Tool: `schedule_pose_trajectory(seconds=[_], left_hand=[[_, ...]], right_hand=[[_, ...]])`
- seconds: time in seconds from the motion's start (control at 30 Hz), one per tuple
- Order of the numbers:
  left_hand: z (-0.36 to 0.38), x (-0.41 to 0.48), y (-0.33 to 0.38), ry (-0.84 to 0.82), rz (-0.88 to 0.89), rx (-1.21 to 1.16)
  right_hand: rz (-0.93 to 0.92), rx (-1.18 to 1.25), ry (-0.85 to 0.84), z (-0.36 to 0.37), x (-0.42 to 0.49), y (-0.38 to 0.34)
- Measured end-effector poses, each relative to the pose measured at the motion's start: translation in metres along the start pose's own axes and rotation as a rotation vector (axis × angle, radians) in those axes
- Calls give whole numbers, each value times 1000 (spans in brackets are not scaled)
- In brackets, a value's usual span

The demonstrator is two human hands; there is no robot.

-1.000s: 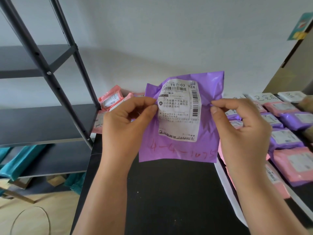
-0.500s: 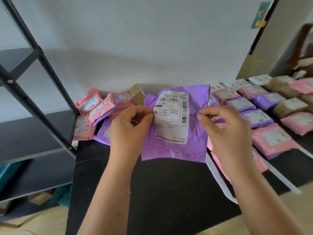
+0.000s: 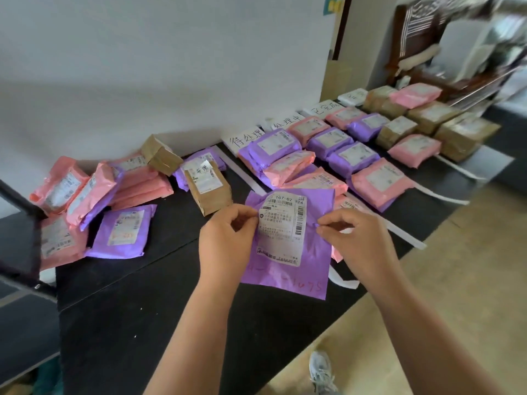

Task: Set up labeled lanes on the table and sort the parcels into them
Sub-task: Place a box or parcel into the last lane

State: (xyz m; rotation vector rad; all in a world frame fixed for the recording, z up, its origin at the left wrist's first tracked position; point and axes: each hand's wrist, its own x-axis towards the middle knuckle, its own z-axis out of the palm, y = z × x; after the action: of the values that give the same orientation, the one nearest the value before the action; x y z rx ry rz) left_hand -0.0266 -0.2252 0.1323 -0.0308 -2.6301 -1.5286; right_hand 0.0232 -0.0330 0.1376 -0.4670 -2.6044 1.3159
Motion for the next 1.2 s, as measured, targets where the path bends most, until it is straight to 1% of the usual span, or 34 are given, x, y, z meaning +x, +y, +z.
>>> schedule_pose_trajectory(seconds=[0.13,0.33,0.57,0.77,0.93,1.2], left_hand=[[26,-5,2,-72,-37,82],[78,1,25,-41,-67,84],[188,4,79,-55,-88,65],[268,-3,115,-70,-37,82],[310,9,121,-124,-33,134],[366,70,120,-212,23,206]], right_hand=[[66,9,-50,-11,10,27],[60,43,-61,-46,41,63],[124,48,-29,-129,83,135],[142,25,-12,-183,111,196],[205,12,-1,-198,132,234],[310,-40,16,-199,184,262]])
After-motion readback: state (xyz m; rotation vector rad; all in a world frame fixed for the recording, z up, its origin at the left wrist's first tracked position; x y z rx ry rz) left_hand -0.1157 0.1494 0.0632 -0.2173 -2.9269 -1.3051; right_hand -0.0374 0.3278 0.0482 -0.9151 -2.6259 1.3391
